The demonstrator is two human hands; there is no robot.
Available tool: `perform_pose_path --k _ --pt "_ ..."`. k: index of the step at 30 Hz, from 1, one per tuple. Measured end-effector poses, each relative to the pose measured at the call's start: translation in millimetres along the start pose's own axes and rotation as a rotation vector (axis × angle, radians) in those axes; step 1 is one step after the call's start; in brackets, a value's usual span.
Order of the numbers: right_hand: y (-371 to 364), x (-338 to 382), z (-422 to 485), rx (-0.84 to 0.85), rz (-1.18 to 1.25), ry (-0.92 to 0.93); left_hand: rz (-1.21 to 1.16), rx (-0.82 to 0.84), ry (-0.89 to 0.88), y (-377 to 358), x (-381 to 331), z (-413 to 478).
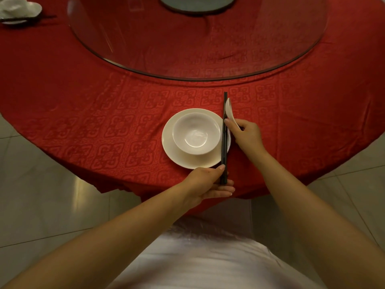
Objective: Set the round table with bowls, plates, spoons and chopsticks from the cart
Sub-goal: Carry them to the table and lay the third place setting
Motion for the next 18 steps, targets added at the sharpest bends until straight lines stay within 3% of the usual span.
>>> perform_pose_path --k 4,7,12,15,18 --pt "22 0 8 -0.053 0.065 -0.058 0.143 -0.038 -0.008 27 -6 -9" --pt "44 6 17 -0.050 0.059 -0.032 0.197 -0.171 -0.065 66 -24 -21" --pt "53 47 21 0.109 -0.126 0.238 0.238 -0.463 -0.375 114 -77 -33" --pt "34 65 12 0.230 -0.427 0.419 0.234 -0.467 -0.365 110 -90 -28" --pt "9 71 -2 0.392 -0.573 0.509 0.199 -0.399 -0.320 94 -90 -20"
Point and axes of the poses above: each hand's wrist, its own z-axis towards the middle knuckle, its own y-axis out of the back of the hand, x = y × z, the point moved 5 cm from there along z, towards the middle knuckle, and after that the axes turned 15 degrees about -x, right-handed, at the moved point
